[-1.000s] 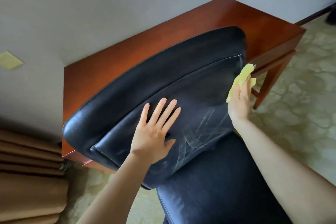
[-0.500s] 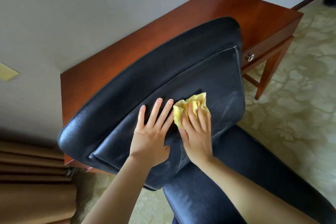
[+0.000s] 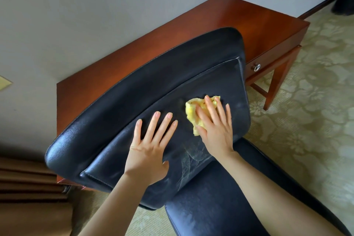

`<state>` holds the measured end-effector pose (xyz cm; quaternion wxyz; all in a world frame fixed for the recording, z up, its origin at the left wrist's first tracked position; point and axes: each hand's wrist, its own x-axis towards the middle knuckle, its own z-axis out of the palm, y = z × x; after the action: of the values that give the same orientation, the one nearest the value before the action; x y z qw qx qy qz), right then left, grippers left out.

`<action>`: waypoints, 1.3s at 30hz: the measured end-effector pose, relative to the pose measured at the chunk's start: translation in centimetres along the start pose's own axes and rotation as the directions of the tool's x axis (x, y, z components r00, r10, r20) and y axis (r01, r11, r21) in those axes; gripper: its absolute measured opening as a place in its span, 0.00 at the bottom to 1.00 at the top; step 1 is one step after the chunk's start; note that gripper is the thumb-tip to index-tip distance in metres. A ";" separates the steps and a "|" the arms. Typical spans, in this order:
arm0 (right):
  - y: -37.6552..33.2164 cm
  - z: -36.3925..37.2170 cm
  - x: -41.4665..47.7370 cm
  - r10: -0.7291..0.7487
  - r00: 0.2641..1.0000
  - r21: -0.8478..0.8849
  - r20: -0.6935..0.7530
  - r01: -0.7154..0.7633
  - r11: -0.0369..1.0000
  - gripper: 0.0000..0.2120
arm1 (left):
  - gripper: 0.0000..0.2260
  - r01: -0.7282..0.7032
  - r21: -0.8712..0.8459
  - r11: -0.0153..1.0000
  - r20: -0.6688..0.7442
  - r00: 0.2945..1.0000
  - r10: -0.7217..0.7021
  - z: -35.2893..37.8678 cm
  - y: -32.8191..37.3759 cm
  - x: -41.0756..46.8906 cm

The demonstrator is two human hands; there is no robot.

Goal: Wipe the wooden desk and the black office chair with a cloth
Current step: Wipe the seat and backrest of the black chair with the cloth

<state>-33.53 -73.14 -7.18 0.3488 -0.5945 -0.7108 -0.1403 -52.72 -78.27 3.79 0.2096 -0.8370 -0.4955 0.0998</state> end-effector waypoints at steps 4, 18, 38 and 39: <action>1.7 -0.1 1.1 0.140 0.988 0.062 -0.062 -0.136 0.989 0.25 | 0.51 -0.005 -0.023 1.000 0.000 1.000 0.005 0.2 0.0 0.1; 2.8 -0.9 6.3 0.873 0.458 0.539 -0.165 -0.700 0.469 0.16 | 0.52 -0.021 -0.062 0.998 0.006 1.000 0.021 0.7 -0.4 0.1; -6.0 -4.3 -5.3 -0.018 0.975 0.269 0.221 -0.044 0.962 0.29 | 0.42 -0.047 -0.083 0.995 0.034 0.998 0.050 -0.4 -0.4 -0.4; -5.4 -5.0 -5.3 -0.056 0.962 0.292 0.267 -0.026 0.956 0.29 | 0.39 -0.041 -0.140 0.989 -0.002 0.999 0.041 -0.7 -0.2 -0.6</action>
<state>-36.70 -81.57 -5.97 0.3307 -0.5444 -0.7694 0.0470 -52.86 -78.92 4.48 0.1479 -0.8596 -0.4841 0.0697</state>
